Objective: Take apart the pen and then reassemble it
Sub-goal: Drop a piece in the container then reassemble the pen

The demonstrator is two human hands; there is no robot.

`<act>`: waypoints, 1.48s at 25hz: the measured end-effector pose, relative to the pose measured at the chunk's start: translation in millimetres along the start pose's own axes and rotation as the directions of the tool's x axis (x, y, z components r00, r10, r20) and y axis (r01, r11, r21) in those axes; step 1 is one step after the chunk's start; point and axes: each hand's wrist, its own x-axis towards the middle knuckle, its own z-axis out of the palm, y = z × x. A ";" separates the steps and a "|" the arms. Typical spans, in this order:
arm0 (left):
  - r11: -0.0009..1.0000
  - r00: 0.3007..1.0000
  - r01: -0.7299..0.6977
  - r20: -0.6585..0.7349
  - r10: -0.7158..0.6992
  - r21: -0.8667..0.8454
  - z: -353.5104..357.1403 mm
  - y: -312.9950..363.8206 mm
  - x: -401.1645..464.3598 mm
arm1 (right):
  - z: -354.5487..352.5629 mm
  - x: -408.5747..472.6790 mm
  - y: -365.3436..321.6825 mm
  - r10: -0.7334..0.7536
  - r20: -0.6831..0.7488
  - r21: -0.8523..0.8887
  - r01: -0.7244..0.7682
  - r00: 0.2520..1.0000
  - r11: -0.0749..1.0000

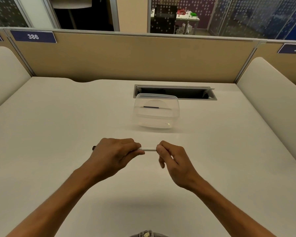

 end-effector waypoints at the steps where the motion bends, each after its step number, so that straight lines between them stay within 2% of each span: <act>1: 0.998 0.999 -0.034 0.024 0.032 0.062 0.6 0.0 -0.4 | 0.5 1.7 -1.9 0.158 0.081 0.188 -0.170 0.984 0.967; 3: 0.992 0.996 -0.074 0.061 0.068 0.101 5.4 -1.2 -2.2 | 0.6 3.7 -2.0 0.373 0.230 0.369 -0.435 0.899 0.821; 4: 0.993 0.996 -0.072 0.065 0.066 0.091 8.0 -2.2 -2.8 | 2.0 2.9 -0.6 0.405 0.238 0.378 -0.468 0.883 0.799; 5: 0.996 0.997 -0.053 0.058 0.049 0.069 10.5 -3.6 -2.8 | 4.4 1.3 0.5 0.394 0.193 0.361 -0.439 0.898 0.823; 7: 0.998 0.998 0.048 0.033 -0.047 -0.036 15.3 -5.7 -2.3 | 9.9 -3.4 2.8 0.245 0.004 0.167 -0.242 0.970 0.956; 8: 0.985 0.993 0.117 0.045 -0.112 -0.129 17.1 -6.8 -2.6 | 11.4 -5.5 3.6 0.118 -0.086 -0.002 -0.119 0.989 0.993; 9: 0.957 0.984 0.175 0.069 -0.164 -0.232 18.3 -8.4 -3.1 | 11.3 -6.5 4.6 -0.024 -0.142 -0.189 -0.003 0.990 0.982; 10: 0.921 0.977 0.210 0.087 -0.192 -0.329 19.4 -10.0 -3.4 | 8.8 -6.5 5.4 -0.166 -0.155 -0.360 0.101 0.974 0.927; 12: 0.841 0.972 0.234 0.113 -0.205 -0.487 19.4 -12.5 -4.4 | 1.1 -4.7 8.0 -0.375 -0.077 -0.565 0.269 0.924 0.780; 14: 0.772 0.971 0.241 0.148 -0.191 -0.589 17.3 -13.6 -5.3 | -4.8 -3.2 11.8 -0.491 0.021 -0.652 0.384 0.871 0.654; 16: 0.748 0.972 0.235 0.161 -0.171 -0.620 15.2 -13.5 -5.8 | -6.1 -2.3 13.0 -0.530 0.052 -0.664 0.426 0.846 0.615; 20: 0.803 0.984 0.179 0.082 -0.161 -0.569 12.4 -8.7 -5.6 | -2.1 -2.8 6.9 -0.462 -0.033 -0.461 0.397 0.886 0.794; 22: 0.891 0.988 0.149 0.033 -0.150 -0.429 7.6 -5.2 -4.4 | 1.3 -3.7 3.8 -0.361 -0.065 -0.364 0.315 0.930 0.877; 24: 0.992 0.998 0.056 -0.025 -0.059 -0.116 1.7 -3.0 -3.3 | 4.2 -3.7 -0.3 -0.133 -0.054 -0.152 0.123 0.990 0.981; 25: 0.999 1.000 0.004 -0.023 -0.003 0.032 -0.9 -2.4 -3.2 | 3.4 -2.3 -4.6 0.016 0.007 0.032 -0.016 1.000 0.999; 27: 0.985 0.998 -0.067 -0.005 0.068 0.156 -2.4 -1.3 -3.9 | -1.6 1.2 -10.3 0.212 0.178 0.278 -0.256 0.961 0.926; 28: 0.984 0.996 -0.085 -0.009 0.087 0.156 -2.0 -0.5 -4.5 | -4.8 2.1 -12.4 0.240 0.218 0.294 -0.298 0.946 0.908; 30: 0.995 0.998 -0.064 -0.016 0.066 0.073 -1.7 0.4 -3.7 | -9.4 1.0 -16.0 0.191 0.175 0.192 -0.223 0.966 0.956; 32: 0.997 0.999 0.026 -0.022 -0.027 -0.078 -1.4 -0.1 -0.7 | -11.5 -1.1 -17.7 0.002 0.054 -0.131 0.005 0.999 0.991; 34: 0.942 0.990 0.140 0.034 -0.137 -0.306 -2.9 -3.1 1.5 | -15.7 -0.5 -19.1 -0.258 0.017 -0.476 0.235 0.966 0.848; 35: 0.895 0.985 0.174 0.062 -0.163 -0.410 -4.1 -4.5 2.7 | -18.9 1.1 -18.8 -0.368 0.039 -0.570 0.323 0.929 0.755; 37: 0.799 0.976 0.219 0.128 -0.178 -0.559 -8.0 -6.0 4.6 | -25.8 4.7 -16.4 -0.507 0.105 -0.641 0.448 0.856 0.624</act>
